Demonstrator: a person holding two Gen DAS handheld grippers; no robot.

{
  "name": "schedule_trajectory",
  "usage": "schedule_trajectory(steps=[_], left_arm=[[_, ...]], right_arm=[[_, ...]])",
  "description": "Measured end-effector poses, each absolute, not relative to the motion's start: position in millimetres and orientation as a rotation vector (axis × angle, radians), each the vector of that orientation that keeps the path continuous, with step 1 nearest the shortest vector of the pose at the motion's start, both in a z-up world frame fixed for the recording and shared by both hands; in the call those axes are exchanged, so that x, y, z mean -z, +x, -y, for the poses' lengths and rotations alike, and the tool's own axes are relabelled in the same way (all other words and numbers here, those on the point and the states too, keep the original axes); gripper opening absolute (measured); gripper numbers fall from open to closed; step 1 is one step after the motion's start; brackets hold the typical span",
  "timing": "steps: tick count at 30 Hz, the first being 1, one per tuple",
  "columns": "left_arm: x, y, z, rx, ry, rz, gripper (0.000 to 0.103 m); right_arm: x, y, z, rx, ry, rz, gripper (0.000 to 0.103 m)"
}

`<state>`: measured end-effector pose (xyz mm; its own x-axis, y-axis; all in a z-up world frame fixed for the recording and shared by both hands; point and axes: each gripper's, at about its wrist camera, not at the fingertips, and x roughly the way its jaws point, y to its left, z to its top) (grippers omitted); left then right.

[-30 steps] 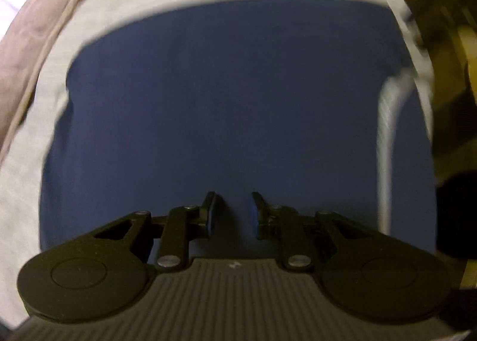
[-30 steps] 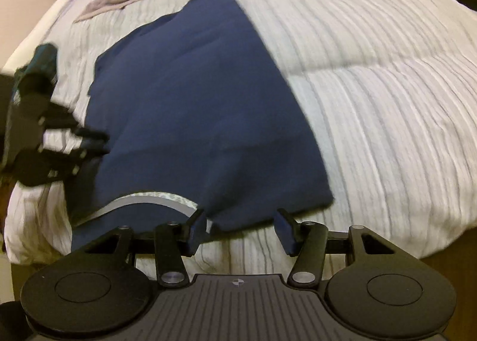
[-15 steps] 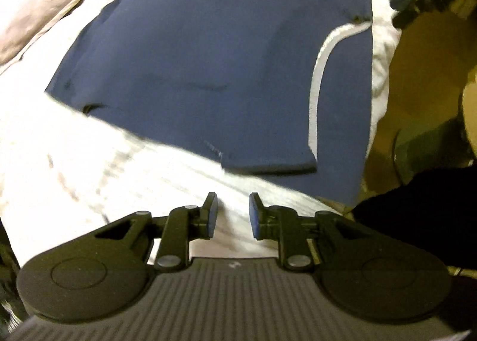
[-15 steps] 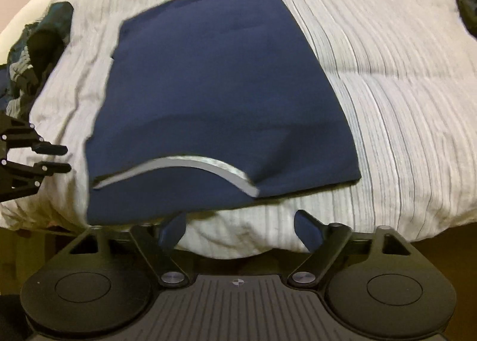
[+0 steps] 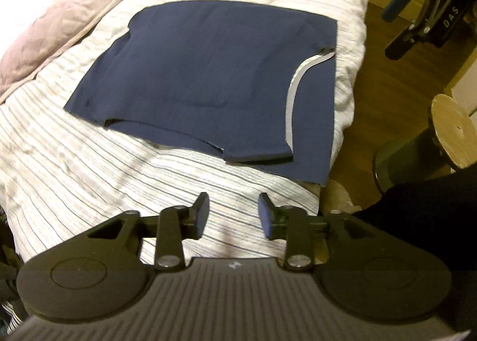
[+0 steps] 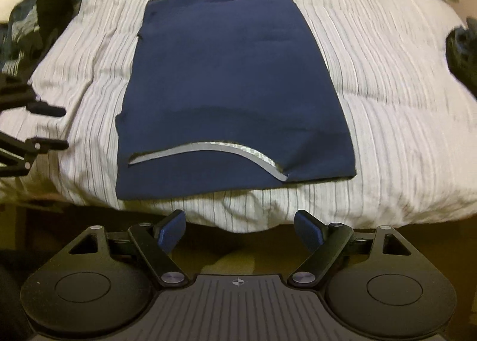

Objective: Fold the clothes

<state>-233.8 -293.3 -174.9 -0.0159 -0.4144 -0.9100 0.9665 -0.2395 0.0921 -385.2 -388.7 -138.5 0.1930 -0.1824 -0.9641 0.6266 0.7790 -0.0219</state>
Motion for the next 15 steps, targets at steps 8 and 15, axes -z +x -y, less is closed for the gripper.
schedule_trajectory(steps=[8, 15], left_arm=[[161.7, -246.5, 284.0, 1.561, 1.079, -0.665, 0.036], [157.4, -269.0, 281.8, 1.496, 1.07, -0.691, 0.037]], right_arm=[[125.0, -384.3, 393.9, 0.56, 0.377, -1.305, 0.083], [128.6, -412.4, 402.0, 0.507, 0.359, -1.338, 0.083]])
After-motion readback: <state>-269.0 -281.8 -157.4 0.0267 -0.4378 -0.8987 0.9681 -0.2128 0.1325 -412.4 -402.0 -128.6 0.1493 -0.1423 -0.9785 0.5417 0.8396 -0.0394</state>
